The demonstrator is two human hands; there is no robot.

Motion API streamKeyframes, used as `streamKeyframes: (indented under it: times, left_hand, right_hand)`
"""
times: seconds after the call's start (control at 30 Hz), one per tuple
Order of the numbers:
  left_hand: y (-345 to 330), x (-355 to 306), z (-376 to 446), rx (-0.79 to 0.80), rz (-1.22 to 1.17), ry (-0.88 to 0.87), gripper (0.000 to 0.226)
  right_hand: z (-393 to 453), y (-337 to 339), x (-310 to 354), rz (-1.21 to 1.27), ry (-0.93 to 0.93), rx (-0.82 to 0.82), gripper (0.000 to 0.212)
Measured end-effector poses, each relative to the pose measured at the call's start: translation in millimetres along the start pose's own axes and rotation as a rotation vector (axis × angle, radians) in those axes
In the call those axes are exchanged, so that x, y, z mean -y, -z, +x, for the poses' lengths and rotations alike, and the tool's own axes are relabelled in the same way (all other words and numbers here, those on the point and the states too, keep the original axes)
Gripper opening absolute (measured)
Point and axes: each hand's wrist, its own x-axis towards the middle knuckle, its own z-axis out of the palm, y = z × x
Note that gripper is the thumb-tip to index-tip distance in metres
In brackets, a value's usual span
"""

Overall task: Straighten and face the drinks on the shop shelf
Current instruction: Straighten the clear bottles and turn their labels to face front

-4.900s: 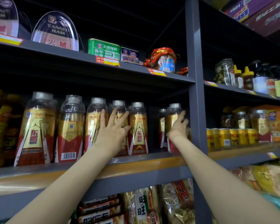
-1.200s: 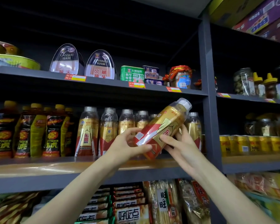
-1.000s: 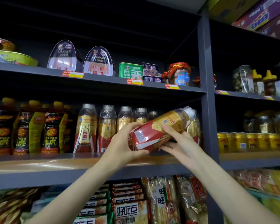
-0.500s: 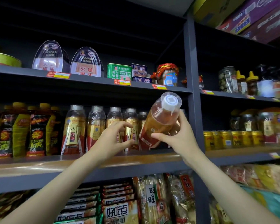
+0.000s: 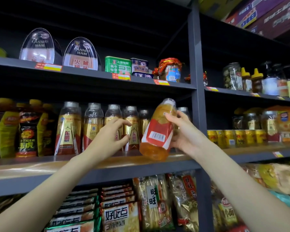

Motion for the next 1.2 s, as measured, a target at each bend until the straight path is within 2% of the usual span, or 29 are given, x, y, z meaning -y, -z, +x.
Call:
streamKeyframes:
  times: [0.13, 0.3, 0.4, 0.53, 0.6, 0.67, 0.77, 0.87, 0.93, 0.97, 1.03, 1.2]
  left_hand:
    - [0.7, 0.6, 8.6, -0.002, 0.039, 0.012, 0.034]
    - [-4.0, 7.4, 17.2, 0.007, 0.106, -0.039, 0.035]
    - [-8.2, 12.5, 29.1, 0.005, 0.146, -0.039, 0.037]
    - [-16.3, 21.3, 47.2, 0.062, 0.408, -0.068, 0.048]
    - [-21.1, 26.9, 54.4, 0.069, 0.518, -0.084, 0.054]
    - [-27.2, 36.6, 61.3, 0.046, 0.586, -0.083, 0.061]
    - [-36.9, 50.7, 64.4, 0.062, 0.688, -0.127, 0.074]
    - [-43.2, 59.7, 64.9, 0.094, 0.803, -0.127, 0.093]
    - [-46.1, 62.7, 67.0, 0.092, 0.822, -0.113, 0.095]
    - [-49.7, 66.2, 67.2, 0.058, 0.814, -0.147, 0.093]
    - [-51.4, 65.6, 66.4, 0.109, 0.781, -0.087, 0.091]
    - [-51.9, 67.6, 66.4, 0.117, 0.785, -0.089, 0.091]
  right_hand:
    - [11.2, -6.3, -2.3, -0.191, 0.229, -0.081, 0.071]
    - [32.9, -3.3, -11.7, -0.206, 0.333, -0.181, 0.074]
    - [44.7, -1.3, -15.6, -0.319, 0.44, -0.218, 0.076]
    - [60.5, 5.0, -26.9, -0.597, 0.562, -0.187, 0.087]
    - [71.6, 9.1, -34.1, -0.762, 0.52, -0.162, 0.091]
    - [82.6, 12.9, -42.2, -0.914, 0.403, -0.157, 0.095]
    - [94.9, 16.6, -49.5, -1.027, 0.243, -0.153, 0.1]
    - [103.3, 13.6, -38.0, -1.295, 0.265, -0.1, 0.117]
    - [108.9, 10.1, -23.1, -1.463, 0.269, -0.058, 0.127]
    - [113.0, 8.6, -17.4, -1.51, 0.243, -0.038, 0.128]
    - [125.5, 6.8, -13.2, -1.553, 0.18, -0.017, 0.126]
    - [164.4, 9.2, -30.3, -1.553, 0.101, -0.069, 0.119]
